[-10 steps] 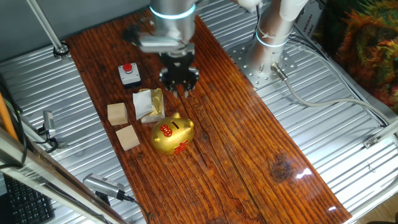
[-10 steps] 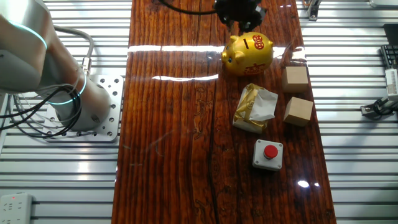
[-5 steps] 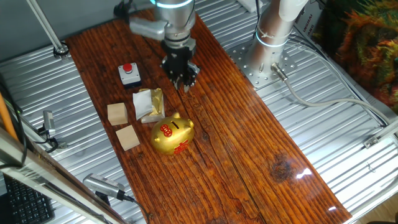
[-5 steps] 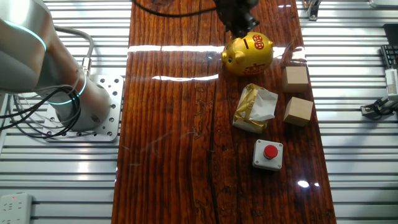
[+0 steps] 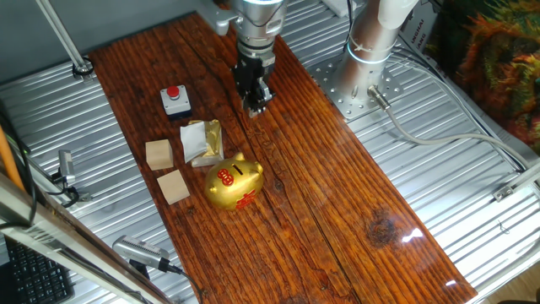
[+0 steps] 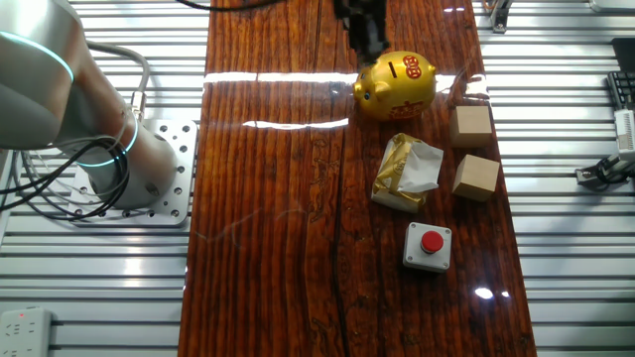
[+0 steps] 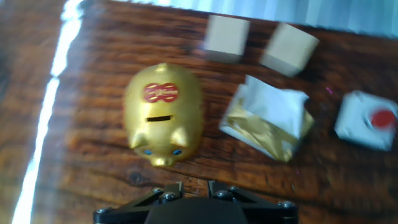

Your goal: Drop coins into a piggy bank

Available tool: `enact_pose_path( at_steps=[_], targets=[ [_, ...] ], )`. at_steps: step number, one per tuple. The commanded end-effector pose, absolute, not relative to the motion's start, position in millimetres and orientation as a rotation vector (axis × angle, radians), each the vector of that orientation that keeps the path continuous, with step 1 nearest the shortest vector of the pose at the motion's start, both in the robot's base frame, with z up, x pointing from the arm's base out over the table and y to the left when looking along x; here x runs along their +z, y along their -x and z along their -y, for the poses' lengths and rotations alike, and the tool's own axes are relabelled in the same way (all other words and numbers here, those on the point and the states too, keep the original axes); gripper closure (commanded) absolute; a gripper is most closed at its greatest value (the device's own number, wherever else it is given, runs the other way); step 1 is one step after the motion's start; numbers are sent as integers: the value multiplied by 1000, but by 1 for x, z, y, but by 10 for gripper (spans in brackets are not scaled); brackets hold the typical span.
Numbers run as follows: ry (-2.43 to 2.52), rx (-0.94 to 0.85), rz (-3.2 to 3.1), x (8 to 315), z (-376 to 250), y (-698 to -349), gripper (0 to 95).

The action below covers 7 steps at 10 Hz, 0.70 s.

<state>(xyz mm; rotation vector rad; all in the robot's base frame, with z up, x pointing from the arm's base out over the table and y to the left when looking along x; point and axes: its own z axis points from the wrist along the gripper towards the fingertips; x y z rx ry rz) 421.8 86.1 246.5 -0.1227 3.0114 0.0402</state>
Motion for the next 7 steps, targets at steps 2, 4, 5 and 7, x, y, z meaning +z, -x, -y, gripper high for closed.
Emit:
enact_pose_path(
  at_steps=[2,4,5,7],
  targets=[
    [-80,-16,-3013,250,-82,-417,760],
    [-35,-2,-3012,249,-83,-418,760],
    [-20,11,-3008,250,-84,-417,760],
    [17,32,-3007,250,-84,-417,760]
  ],
)
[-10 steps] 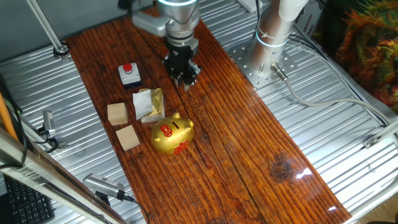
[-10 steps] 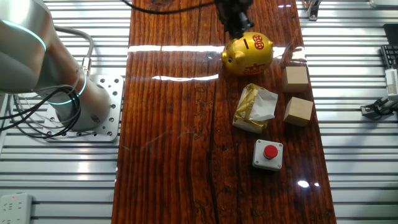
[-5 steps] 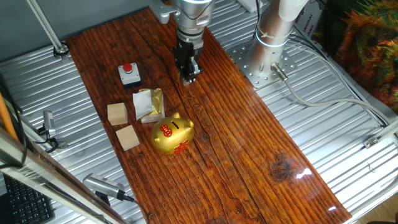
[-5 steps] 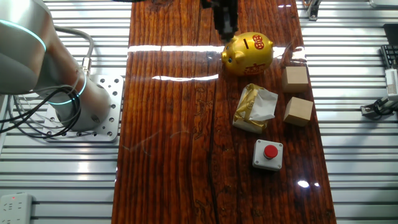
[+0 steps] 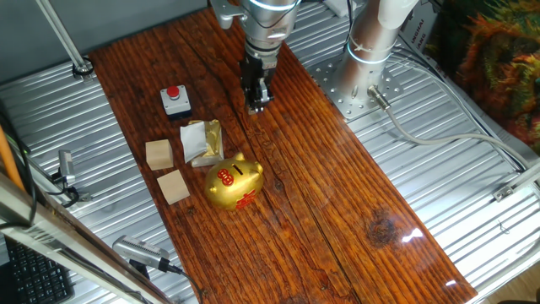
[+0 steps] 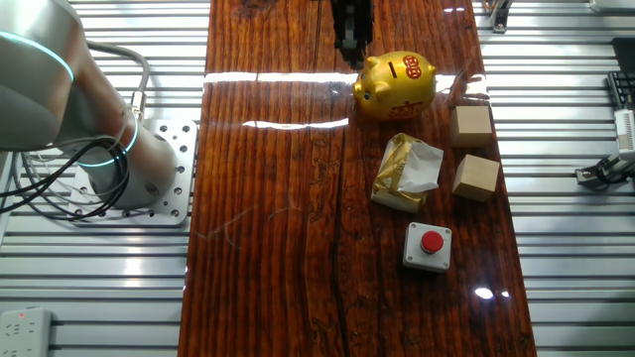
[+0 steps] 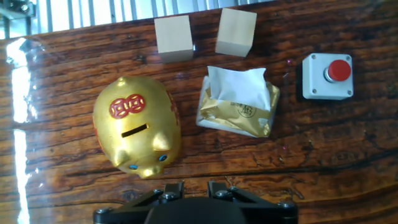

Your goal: Drop coins into a piggy bank

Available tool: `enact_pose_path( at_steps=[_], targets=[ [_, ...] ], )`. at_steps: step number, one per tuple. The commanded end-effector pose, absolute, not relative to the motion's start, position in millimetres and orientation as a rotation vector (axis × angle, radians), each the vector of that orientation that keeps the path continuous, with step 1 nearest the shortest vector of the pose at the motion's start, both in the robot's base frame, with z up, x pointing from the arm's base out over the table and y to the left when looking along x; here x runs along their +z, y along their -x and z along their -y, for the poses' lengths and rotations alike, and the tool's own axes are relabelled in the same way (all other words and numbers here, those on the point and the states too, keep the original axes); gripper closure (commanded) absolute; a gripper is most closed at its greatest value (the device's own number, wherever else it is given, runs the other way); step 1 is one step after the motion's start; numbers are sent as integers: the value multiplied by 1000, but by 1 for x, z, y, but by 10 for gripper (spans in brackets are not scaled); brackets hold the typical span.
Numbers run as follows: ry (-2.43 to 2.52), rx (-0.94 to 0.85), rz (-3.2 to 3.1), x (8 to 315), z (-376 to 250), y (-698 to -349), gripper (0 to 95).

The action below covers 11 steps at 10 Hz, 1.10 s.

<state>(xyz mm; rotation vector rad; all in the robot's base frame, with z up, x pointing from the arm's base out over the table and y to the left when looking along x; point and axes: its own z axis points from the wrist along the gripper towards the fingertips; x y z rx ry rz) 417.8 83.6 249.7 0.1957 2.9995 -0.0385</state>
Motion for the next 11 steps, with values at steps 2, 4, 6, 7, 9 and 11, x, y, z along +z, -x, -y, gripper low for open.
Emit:
enact_pose_path(
  at_steps=[2,4,6,7,9,11],
  targets=[
    [51,61,-3006,250,-84,-417,760],
    [113,68,-2995,250,-85,-415,760],
    [124,66,-3000,251,-86,-414,760],
    [124,61,-2999,251,-86,-414,760],
    [127,59,-3000,251,-86,-414,760],
    [135,60,-2999,251,-86,-414,760]
  ],
)
